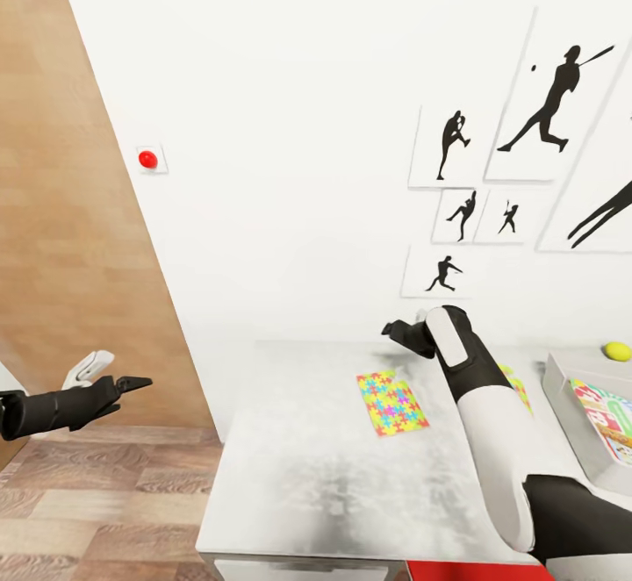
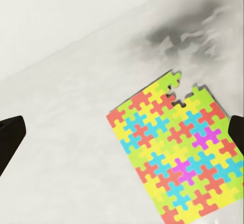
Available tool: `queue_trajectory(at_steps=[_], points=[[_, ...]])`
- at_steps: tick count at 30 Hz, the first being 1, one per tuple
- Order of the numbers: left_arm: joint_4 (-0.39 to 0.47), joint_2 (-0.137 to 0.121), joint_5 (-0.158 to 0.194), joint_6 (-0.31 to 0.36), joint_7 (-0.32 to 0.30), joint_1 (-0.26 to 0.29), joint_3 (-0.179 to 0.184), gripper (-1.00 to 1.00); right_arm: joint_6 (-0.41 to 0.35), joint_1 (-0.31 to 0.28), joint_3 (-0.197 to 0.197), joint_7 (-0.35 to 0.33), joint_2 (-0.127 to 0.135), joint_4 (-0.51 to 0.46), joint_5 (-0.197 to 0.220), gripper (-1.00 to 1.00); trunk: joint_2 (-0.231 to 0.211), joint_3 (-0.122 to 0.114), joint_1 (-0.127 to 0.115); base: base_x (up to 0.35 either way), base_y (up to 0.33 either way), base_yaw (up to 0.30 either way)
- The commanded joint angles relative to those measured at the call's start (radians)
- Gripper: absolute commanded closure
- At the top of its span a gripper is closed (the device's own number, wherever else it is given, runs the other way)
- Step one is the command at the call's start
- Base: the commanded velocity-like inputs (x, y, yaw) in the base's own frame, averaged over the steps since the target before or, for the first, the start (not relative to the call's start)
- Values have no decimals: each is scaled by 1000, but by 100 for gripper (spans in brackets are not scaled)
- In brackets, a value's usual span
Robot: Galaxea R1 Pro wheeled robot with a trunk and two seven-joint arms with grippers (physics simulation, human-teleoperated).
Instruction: Put all the toys in the child's room - the three board games (two on the bed and one on the table), the two jigsaw puzzles on the table, and the tennis ball on the table - inside the toy box on the table in the child's room.
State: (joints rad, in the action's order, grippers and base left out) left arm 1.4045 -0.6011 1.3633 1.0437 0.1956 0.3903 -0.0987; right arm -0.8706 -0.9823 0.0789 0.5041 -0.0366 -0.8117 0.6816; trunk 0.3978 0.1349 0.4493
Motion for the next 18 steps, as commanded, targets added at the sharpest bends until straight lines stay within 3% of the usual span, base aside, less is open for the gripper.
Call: queue_trajectory(at_steps=[1, 12, 18], points=[[1, -1, 10, 3, 10, 1, -1, -100, -1, -1, 4, 10, 0, -1, 11, -100, 2, 2, 1, 16, 5, 0], [1, -2, 10, 3, 10, 0, -3, -100, -3, -4, 10, 14, 5, 3, 9, -100, 2, 2, 1, 3, 18, 0], [0, -2, 11, 3, 10, 0, -4, -100, -2, -4, 5, 16, 5, 2, 8, -100, 2, 2, 1, 21, 183, 0]])
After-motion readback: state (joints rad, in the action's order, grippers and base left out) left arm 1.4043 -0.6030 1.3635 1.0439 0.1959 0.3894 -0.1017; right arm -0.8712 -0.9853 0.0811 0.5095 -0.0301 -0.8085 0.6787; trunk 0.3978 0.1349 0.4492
